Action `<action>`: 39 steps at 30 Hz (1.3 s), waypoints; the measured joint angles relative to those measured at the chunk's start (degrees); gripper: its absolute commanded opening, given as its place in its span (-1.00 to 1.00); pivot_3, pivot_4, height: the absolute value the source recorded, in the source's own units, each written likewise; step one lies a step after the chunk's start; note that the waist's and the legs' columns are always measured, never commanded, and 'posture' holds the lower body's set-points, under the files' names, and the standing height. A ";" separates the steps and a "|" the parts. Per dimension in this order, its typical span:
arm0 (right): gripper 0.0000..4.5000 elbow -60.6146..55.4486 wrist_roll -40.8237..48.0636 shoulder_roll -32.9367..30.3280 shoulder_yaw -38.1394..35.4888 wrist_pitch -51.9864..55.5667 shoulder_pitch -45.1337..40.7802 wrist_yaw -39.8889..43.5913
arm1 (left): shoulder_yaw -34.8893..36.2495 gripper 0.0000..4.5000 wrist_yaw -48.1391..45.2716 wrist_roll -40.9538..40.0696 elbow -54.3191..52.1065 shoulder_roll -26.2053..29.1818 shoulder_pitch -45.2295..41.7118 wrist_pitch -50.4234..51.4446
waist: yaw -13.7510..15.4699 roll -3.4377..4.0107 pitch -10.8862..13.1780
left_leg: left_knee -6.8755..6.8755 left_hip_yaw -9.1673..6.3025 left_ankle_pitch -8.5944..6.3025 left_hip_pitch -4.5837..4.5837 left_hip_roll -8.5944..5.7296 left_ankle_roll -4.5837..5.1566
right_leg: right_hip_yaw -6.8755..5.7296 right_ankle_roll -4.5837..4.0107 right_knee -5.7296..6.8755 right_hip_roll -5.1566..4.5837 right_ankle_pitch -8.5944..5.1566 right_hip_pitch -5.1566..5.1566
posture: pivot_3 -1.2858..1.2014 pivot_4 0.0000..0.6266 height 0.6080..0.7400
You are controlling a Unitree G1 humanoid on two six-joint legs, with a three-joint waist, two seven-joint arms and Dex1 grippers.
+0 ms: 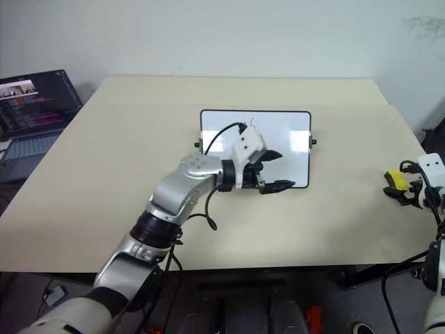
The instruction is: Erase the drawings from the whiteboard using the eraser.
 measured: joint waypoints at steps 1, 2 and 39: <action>0.99 0.00 0.18 0.01 -0.43 0.08 -0.28 -0.88 | 0.00 1.00 0.01 0.01 0.14 -0.09 0.00 -0.02 | -0.01 0.00 0.00 | 0.00 0.00 0.00 0.00 0.00 0.00 | 0.00 0.00 0.00 0.00 0.00 0.00 | 0.03 -0.52 1.00; 0.99 0.00 0.50 0.00 -0.70 0.18 -0.62 -1.59 | 0.00 1.00 0.02 0.01 0.28 -0.18 0.00 -0.03 | -0.01 0.00 0.00 | 0.00 0.00 0.00 0.01 0.00 0.00 | 0.01 0.00 0.01 0.00 0.00 0.00 | 0.03 -0.52 1.00; -0.14 0.02 6.23 3.72 -6.13 11.37 -1.97 -11.27 | 0.01 1.00 0.08 0.23 0.94 -0.17 0.03 -0.18 | -0.04 0.01 -0.01 | 0.01 0.00 0.00 0.00 -0.01 0.01 | 0.03 0.04 0.02 0.01 0.03 0.00 | 0.03 -0.52 1.00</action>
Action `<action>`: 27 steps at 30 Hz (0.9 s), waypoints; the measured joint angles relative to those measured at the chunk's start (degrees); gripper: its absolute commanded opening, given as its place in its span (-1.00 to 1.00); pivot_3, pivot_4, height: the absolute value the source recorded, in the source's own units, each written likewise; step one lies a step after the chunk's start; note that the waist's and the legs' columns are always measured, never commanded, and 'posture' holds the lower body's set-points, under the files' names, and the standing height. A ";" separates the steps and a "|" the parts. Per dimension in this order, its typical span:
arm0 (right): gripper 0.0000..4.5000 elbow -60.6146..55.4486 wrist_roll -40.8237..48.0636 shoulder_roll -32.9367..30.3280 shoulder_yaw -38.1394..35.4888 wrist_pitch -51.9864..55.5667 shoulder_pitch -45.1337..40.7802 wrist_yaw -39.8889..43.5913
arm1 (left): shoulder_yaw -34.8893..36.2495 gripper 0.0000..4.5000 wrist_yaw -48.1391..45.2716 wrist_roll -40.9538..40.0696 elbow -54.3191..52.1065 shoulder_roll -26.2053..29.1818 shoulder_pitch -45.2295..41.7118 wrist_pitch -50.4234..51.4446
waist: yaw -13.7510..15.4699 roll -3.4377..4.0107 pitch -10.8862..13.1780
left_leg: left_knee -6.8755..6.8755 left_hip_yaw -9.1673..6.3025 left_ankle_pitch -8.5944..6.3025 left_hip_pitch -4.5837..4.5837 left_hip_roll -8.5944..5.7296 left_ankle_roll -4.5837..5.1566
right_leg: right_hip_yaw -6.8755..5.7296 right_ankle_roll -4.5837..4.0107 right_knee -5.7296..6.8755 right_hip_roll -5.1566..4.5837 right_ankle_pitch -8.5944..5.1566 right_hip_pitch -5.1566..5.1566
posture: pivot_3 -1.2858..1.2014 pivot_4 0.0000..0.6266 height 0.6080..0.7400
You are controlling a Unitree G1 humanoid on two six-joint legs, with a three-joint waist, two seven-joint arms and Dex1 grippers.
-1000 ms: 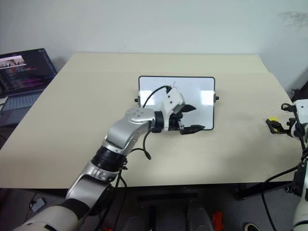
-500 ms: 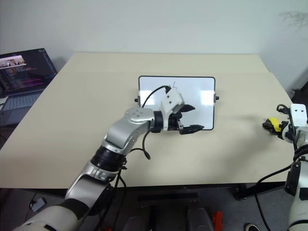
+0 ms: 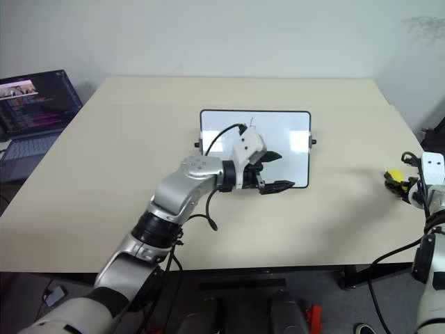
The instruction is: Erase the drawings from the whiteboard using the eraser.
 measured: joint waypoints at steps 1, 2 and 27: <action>-0.29 0.00 0.03 0.00 -0.01 0.32 -0.01 -0.23 | 0.00 1.00 0.00 0.03 0.00 0.00 0.00 -0.01 | 0.00 0.00 0.00 | 0.00 0.00 0.00 0.00 0.00 0.00 | 0.00 0.00 0.00 0.00 0.00 0.00 | 0.03 -0.52 1.00; -0.42 -0.01 0.06 -0.01 -0.04 0.90 -0.18 -0.51 | 0.00 1.00 0.00 0.05 0.00 0.00 0.00 -0.02 | 0.00 0.00 0.00 | 0.00 0.00 0.00 0.00 0.00 0.00 | 0.00 0.00 0.00 0.00 0.00 0.00 | 0.03 -0.52 1.00; -0.56 -8.02 0.98 -0.06 0.12 7.84 -2.00 1.38 | 2.68 1.00 0.71 0.47 0.20 1.71 0.00 -1.19 | -0.15 0.01 -0.01 | 0.04 -0.01 0.00 0.01 0.01 0.00 | 0.01 0.03 0.03 0.02 0.02 0.03 | 0.03 -0.52 1.00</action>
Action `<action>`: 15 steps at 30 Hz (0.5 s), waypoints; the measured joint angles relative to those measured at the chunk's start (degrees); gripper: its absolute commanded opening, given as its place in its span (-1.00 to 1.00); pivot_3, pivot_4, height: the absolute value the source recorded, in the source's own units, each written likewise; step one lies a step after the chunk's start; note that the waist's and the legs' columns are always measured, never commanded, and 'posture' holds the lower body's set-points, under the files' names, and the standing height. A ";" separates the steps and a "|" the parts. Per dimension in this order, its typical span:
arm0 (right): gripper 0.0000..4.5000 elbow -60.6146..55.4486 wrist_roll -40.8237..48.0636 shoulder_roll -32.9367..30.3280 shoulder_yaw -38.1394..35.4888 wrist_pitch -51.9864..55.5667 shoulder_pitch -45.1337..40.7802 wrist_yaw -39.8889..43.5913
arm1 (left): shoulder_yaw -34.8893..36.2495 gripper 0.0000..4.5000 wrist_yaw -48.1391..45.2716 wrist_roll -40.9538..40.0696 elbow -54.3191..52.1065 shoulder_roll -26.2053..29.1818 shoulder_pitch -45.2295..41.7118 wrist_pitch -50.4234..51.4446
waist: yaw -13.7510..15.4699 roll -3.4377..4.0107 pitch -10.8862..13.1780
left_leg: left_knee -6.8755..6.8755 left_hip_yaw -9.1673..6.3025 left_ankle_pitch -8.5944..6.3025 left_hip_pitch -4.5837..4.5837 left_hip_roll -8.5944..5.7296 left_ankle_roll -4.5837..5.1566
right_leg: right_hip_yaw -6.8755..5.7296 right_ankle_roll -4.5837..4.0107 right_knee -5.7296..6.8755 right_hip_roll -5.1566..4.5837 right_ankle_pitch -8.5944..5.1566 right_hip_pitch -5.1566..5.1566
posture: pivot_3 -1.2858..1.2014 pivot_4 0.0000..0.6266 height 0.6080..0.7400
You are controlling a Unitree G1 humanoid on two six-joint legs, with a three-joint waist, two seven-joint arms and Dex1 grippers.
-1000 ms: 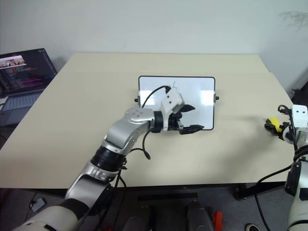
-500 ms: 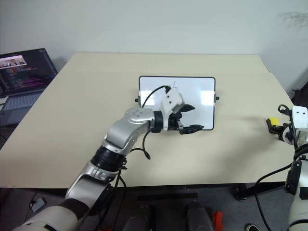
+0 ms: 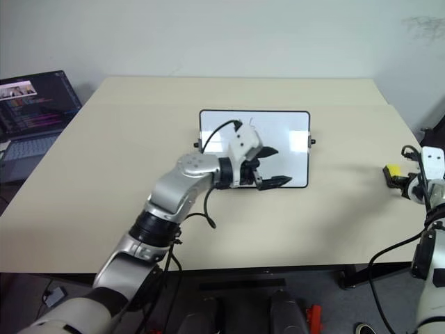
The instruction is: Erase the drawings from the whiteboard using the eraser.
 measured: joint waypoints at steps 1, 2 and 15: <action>-0.56 -2.46 0.75 0.00 -0.04 1.48 0.23 0.57 | 0.35 1.00 -0.09 0.00 0.11 0.57 0.00 -0.03 | 0.02 0.00 0.00 | 0.00 0.00 0.00 -0.01 0.00 0.00 | 0.00 0.00 -0.01 0.00 0.00 0.00 | 0.03 -0.52 1.00; -0.56 -4.67 1.00 0.00 -0.12 2.85 0.48 0.86 | 0.44 1.00 -0.21 0.00 0.20 1.13 0.00 -0.05 | 0.05 0.00 0.00 | 0.00 0.00 0.00 -0.01 -0.01 0.00 | 0.00 0.00 -0.01 -0.01 0.00 0.00 | 0.03 -0.52 1.00; -0.56 -58.16 12.06 5.58 -1.23 24.97 11.80 -0.80 | 9.37 1.00 -0.51 -1.61 -10.70 16.04 6.90 4.80 | 0.25 0.06 -0.02 | 0.03 -0.08 0.00 -0.02 0.07 0.00 | -0.07 -0.04 0.10 0.03 0.00 -0.07 | 0.03 -0.52 1.00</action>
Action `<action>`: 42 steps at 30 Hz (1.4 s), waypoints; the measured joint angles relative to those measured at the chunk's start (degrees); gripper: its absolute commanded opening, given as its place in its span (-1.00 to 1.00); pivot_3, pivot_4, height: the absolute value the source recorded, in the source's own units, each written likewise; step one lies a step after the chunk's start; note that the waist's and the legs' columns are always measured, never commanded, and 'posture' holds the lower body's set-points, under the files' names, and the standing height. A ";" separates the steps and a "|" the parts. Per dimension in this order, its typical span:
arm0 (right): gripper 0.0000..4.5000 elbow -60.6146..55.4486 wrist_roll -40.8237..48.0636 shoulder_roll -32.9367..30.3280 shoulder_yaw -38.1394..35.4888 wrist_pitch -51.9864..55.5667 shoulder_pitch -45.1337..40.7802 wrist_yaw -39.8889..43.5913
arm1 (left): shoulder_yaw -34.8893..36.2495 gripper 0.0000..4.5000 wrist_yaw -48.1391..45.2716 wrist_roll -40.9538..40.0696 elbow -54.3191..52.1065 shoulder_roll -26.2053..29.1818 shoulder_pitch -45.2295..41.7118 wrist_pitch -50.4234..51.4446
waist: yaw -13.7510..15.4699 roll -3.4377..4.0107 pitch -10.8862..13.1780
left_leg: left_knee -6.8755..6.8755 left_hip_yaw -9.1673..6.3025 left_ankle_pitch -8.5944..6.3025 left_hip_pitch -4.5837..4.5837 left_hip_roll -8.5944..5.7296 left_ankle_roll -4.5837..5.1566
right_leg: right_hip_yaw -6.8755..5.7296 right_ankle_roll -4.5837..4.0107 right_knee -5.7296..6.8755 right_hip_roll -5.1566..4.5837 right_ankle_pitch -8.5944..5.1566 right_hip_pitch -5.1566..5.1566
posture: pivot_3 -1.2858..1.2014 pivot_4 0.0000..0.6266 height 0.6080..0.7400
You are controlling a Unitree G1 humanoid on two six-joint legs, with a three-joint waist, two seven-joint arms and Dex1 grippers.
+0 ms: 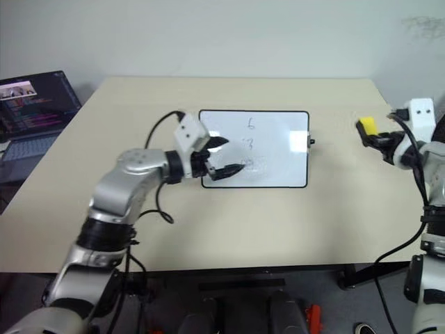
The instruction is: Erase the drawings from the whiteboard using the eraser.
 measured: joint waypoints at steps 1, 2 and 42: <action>-0.56 -2.41 -0.07 0.79 1.31 0.20 0.00 -0.25 | 1.07 1.00 0.34 -0.10 -0.66 1.52 0.64 0.58 | 0.01 0.00 0.00 | 0.01 0.01 0.00 -0.01 0.00 0.00 | 0.00 0.00 -0.03 -0.01 0.00 0.00 | 0.03 -0.52 1.00; -0.56 -4.28 -0.12 1.49 2.64 0.13 0.03 -0.33 | 2.16 1.00 0.92 -0.09 -0.75 2.62 0.93 1.10 | 0.02 0.00 0.00 | 0.02 0.03 0.00 -0.02 -0.01 0.00 | 0.01 -0.01 -0.04 -0.03 0.00 0.00 | 0.03 -0.52 1.00; -0.56 21.35 -26.28 22.11 34.00 -33.03 -19.42 -3.69 | 8.30 1.00 4.86 -3.37 -7.32 9.05 5.33 6.47 | 1.28 -0.02 0.00 | -0.09 0.00 -0.01 -0.11 0.06 -0.01 | -0.13 -0.05 -0.08 -0.03 0.03 -0.17 | 0.03 -0.52 1.00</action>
